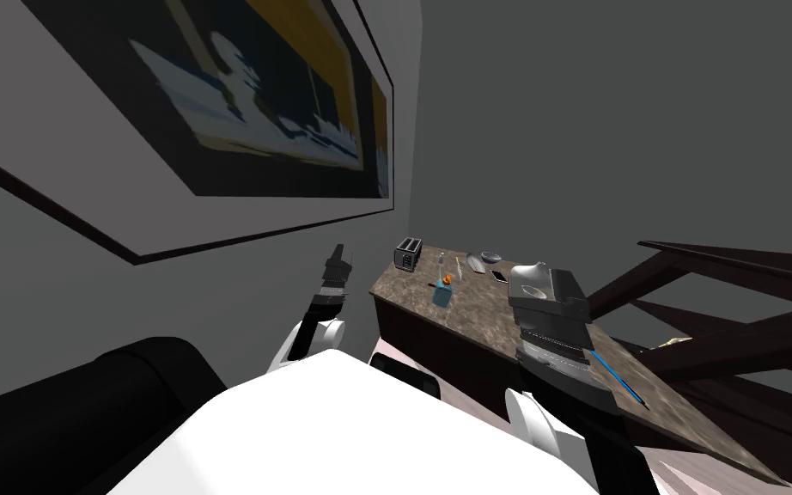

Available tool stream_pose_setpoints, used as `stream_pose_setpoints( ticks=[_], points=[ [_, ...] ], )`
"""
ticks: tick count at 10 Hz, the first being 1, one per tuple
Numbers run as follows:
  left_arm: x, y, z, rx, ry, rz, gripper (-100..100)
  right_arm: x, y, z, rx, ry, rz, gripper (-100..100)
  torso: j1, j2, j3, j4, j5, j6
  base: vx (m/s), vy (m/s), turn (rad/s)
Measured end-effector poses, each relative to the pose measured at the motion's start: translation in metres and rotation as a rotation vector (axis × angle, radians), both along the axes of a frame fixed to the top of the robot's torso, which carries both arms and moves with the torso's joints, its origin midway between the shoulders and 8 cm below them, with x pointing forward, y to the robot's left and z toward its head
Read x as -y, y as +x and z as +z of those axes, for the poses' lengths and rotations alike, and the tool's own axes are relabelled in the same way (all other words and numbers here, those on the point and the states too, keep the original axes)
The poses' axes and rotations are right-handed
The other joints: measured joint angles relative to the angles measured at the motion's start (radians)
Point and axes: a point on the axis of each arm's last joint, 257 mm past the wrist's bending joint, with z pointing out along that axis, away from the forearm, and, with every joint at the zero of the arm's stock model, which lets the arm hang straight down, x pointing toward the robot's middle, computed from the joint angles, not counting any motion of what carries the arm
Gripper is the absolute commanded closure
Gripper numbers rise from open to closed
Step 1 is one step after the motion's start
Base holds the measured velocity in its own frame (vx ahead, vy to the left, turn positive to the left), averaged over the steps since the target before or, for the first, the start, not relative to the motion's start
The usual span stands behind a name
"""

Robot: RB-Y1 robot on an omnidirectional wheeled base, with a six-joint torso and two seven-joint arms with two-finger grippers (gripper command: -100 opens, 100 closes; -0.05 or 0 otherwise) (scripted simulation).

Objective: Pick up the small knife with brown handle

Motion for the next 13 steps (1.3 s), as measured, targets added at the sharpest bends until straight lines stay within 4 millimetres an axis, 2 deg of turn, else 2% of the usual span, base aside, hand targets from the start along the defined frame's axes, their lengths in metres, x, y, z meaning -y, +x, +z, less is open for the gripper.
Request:
stream_pose_setpoints(
  ticks=[4,13],
  points=[
    [0.000,0.000,0.000,0.000,0.000,0.000,0,-0.009,0.008,-0.022,-0.053,-0.096,0.032,-100,0.000,0.009,0.005,0.002,0.000,0.000,-0.118,-0.004,0.080],
    [0.000,0.000,0.000,0.000,0.000,0.000,0,-0.017,0.021,-0.105,-0.205,-0.351,0.107,-100,-0.001,0.006,0.004,0.002,0.000,0.000,-0.106,0.003,0.090]
  ],
)
